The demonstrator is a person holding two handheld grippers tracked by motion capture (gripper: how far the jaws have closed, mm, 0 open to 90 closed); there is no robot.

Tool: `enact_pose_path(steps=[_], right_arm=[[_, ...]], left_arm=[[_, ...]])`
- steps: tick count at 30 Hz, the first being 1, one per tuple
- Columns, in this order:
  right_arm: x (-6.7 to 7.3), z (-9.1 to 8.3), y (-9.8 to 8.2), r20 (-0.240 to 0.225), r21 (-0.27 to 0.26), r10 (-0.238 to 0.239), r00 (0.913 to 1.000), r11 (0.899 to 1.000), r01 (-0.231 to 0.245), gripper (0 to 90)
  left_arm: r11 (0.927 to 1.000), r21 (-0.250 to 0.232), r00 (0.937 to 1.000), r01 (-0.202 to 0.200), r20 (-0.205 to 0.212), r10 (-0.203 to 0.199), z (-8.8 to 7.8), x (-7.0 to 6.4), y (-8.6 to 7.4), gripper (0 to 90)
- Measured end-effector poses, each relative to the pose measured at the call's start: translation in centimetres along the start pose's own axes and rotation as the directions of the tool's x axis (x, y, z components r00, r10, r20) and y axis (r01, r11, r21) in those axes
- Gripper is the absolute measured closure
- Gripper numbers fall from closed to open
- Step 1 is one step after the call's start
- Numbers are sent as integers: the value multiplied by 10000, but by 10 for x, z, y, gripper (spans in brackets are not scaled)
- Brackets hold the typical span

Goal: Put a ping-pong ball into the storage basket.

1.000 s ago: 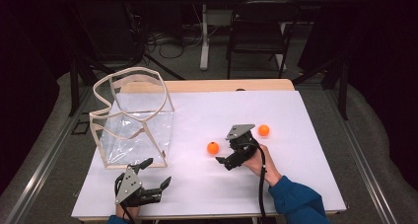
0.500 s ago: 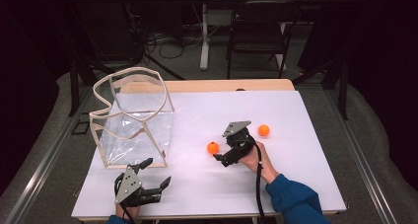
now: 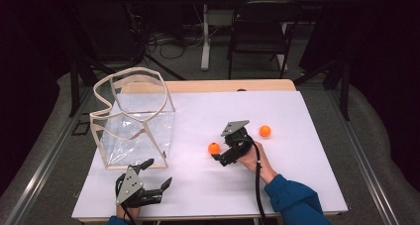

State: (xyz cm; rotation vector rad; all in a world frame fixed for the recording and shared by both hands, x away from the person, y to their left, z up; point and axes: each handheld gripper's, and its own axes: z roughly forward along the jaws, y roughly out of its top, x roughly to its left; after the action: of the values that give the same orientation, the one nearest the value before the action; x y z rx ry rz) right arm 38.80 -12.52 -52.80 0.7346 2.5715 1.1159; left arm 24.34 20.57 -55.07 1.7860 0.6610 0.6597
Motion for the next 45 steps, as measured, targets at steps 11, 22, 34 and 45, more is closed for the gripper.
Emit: enact_pose_path(steps=[11, 22, 34, 45], right_arm=[[-1, 14, 0, -253, 66, 95, 9996, 9999, -93, 0], [1, 22, -2, -368, 223, 113, 9993, 9997, -105, 50], [2, 27, -3, -53, 495, 63, 10000, 9988, -60, 225], [7, 31, -2, 98, 841, -202, 9997, 9963, 193, 361]], left_arm=[[10000, 80, 9999, -43, 112, 42, 1, 0, 0, 160], [10000, 67, 9999, -55, 132, 54, 0, -1, 0, 160], [9999, 122, 9998, -90, 157, 88, 0, 0, 0, 160], [9998, 166, 9998, -134, 134, 131, 0, -1, 0, 160]])
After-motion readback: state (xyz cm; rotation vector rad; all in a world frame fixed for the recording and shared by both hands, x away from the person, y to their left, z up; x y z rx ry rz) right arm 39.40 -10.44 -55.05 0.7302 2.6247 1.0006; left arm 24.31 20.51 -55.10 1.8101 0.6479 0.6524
